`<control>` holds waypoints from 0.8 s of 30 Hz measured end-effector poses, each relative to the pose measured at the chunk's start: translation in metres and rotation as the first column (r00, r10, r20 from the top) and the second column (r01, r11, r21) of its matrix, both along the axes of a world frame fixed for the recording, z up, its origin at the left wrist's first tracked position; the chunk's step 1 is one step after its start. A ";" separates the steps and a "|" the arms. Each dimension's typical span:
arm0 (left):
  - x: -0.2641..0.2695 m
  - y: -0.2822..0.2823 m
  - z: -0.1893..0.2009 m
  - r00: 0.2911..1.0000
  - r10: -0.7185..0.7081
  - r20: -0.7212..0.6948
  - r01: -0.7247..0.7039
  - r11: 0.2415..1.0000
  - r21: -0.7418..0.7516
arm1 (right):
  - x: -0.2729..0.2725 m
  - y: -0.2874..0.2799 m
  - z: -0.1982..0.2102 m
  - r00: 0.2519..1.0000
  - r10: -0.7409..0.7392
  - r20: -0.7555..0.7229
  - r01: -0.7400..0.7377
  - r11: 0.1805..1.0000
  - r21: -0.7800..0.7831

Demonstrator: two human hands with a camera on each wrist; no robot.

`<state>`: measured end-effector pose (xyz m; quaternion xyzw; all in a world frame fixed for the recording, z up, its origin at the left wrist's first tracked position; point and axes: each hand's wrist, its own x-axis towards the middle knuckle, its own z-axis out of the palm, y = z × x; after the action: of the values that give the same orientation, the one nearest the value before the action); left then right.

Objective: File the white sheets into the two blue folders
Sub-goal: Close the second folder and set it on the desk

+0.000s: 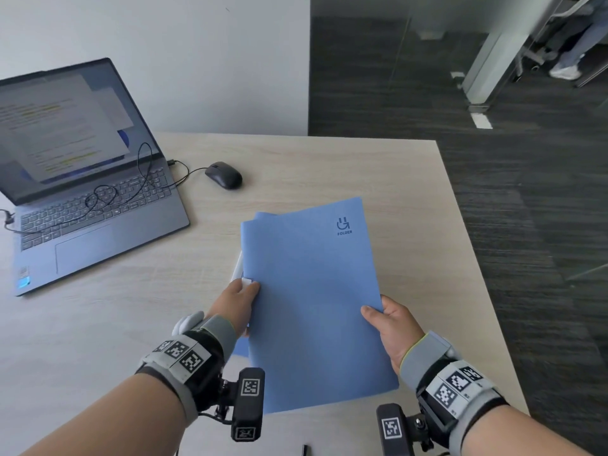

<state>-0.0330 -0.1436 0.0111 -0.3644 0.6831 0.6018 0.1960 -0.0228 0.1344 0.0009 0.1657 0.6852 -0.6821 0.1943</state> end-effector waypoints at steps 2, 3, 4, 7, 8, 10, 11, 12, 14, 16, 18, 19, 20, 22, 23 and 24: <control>0.004 0.004 -0.002 0.999 0.033 0.002 -0.033 0.999 0.012 | 0.001 -0.004 -0.003 1.000 -0.014 0.019 0.014 1.000 0.000; 0.005 0.004 -0.003 0.999 0.041 -0.004 -0.041 0.999 0.010 | 0.001 -0.007 -0.006 0.999 -0.024 0.033 0.024 1.000 0.002; 0.007 0.007 -0.002 0.998 0.054 -0.010 -0.054 0.999 0.008 | 0.003 -0.008 -0.009 0.998 -0.039 0.043 0.039 0.999 -0.001; 0.005 0.003 -0.004 0.995 0.097 -0.039 -0.095 0.995 0.042 | 0.004 -0.017 -0.016 0.994 -0.077 0.081 0.079 0.997 -0.021; 0.004 0.001 -0.002 0.994 0.103 -0.044 -0.100 0.993 0.056 | 0.005 -0.019 -0.019 0.992 -0.087 0.093 0.090 0.995 -0.032; 0.003 -0.003 -0.002 0.998 0.040 -0.042 -0.039 0.999 0.026 | 0.006 -0.023 -0.022 0.988 -0.116 0.102 0.122 0.991 -0.051; 0.004 -0.006 -0.001 0.998 -0.049 -0.033 0.048 0.998 -0.039 | 0.005 -0.027 -0.025 0.985 -0.131 0.109 0.138 0.989 -0.057; 0.007 -0.011 -0.001 0.989 -0.147 -0.012 0.144 0.981 -0.129 | 0.004 -0.031 -0.027 0.983 -0.143 0.116 0.151 0.987 -0.058; 0.010 -0.020 -0.005 0.970 -0.244 0.011 0.237 0.929 -0.283 | 0.000 -0.043 -0.030 0.983 -0.136 0.125 0.143 0.989 -0.047; 0.010 -0.030 -0.009 0.969 -0.247 -0.002 0.229 0.902 -0.365 | -0.005 -0.054 -0.029 0.992 -0.057 0.112 0.059 0.998 -0.015; 0.005 -0.036 -0.016 0.970 -0.242 -0.017 0.212 0.878 -0.428 | -0.010 -0.061 -0.028 0.994 0.016 0.106 -0.021 0.999 0.043; 0.001 -0.040 -0.020 0.969 -0.245 -0.014 0.212 0.863 -0.459 | -0.013 -0.066 -0.027 0.994 0.038 0.098 -0.045 0.996 0.075; -0.001 -0.043 -0.022 0.968 -0.252 0.004 0.221 0.841 -0.494 | -0.015 -0.067 -0.026 0.994 0.049 0.093 -0.060 0.991 0.117; -0.003 -0.045 -0.026 0.962 -0.262 0.080 0.263 0.800 -0.539 | -0.019 -0.066 -0.028 0.993 0.055 0.108 -0.075 0.978 0.193; -0.003 -0.046 -0.028 0.957 -0.264 0.118 0.285 0.784 -0.551 | -0.020 -0.064 -0.032 0.991 0.052 0.120 -0.077 0.974 0.214; -0.002 -0.047 -0.029 0.953 -0.267 0.145 0.301 0.768 -0.565 | -0.020 -0.063 -0.030 0.990 0.041 0.135 -0.072 0.969 0.236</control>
<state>-0.0355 -0.1905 -0.0182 -0.3158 0.8753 0.3173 0.1830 -0.0432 0.0718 -0.0296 0.2122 0.7531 -0.5763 0.2360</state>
